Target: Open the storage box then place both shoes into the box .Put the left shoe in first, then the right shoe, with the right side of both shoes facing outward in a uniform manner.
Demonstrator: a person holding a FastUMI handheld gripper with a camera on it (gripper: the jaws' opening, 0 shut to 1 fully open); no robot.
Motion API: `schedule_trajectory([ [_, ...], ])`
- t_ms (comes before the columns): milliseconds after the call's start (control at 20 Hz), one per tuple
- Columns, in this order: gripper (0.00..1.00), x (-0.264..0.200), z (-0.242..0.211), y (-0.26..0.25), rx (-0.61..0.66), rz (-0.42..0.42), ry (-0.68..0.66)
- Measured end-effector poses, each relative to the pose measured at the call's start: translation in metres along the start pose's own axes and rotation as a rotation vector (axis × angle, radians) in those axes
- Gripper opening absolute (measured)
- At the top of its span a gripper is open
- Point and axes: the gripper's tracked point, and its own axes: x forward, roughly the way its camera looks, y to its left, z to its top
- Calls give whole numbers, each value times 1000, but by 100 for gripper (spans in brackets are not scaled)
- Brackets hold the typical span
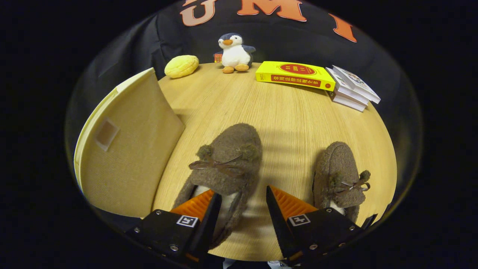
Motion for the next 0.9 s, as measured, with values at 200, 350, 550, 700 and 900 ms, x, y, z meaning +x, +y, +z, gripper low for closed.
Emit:
schedule_trajectory([
  [200, 46, 13, 3, 0, 113, -16, 1],
  [350, 26, 17, 4, 3, 124, -10, -1],
  [550, 6, -2, 7, 3, 184, -3, 42],
  [700, 5, -33, 26, 9, 233, 29, 26],
  [900, 5, -94, 76, 28, 262, 81, -32],
])
